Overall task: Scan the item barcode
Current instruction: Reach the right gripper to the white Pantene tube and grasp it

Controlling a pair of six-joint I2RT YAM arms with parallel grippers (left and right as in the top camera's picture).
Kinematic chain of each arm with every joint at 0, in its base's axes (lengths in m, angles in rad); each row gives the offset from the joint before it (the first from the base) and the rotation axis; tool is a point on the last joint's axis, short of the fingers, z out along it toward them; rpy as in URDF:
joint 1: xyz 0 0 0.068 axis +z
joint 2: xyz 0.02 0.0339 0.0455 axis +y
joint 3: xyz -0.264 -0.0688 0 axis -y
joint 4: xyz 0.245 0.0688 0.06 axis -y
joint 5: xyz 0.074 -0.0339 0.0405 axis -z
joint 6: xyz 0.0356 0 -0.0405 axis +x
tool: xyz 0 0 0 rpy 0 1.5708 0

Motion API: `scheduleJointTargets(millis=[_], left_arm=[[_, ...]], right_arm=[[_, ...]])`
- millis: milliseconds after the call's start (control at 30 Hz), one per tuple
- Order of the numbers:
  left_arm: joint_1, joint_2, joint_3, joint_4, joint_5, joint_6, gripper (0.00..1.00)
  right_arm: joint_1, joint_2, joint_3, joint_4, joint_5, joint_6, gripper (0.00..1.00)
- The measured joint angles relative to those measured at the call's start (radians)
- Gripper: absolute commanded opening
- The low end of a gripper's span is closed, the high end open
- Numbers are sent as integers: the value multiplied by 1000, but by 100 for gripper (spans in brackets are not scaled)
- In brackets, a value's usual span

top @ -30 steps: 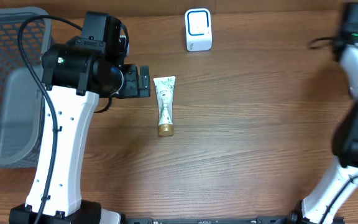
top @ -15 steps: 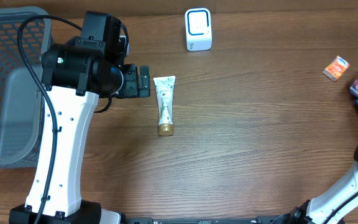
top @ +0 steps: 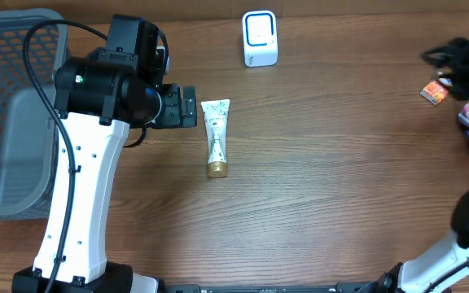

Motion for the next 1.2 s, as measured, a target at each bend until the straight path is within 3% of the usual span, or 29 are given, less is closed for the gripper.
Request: scheduleJointTargets(millis=[67, 100, 233, 467, 700, 1200], left_arm=[[0, 0, 0, 0, 0, 0, 100], [0, 0, 0, 0, 0, 0, 100], [0, 0, 0, 0, 0, 0, 100], [0, 0, 0, 0, 0, 0, 100], [0, 0, 0, 0, 0, 0, 100], [0, 0, 0, 0, 0, 0, 100]], right_arm=[[143, 6, -6, -11, -42, -27, 84], [187, 9, -11, -7, -46, -32, 99], [444, 34, -53, 110, -57, -30, 100], [843, 175, -71, 328, 146, 190, 95], [968, 237, -77, 404, 228, 299, 85], [1144, 336, -77, 349, 562, 388, 67]])
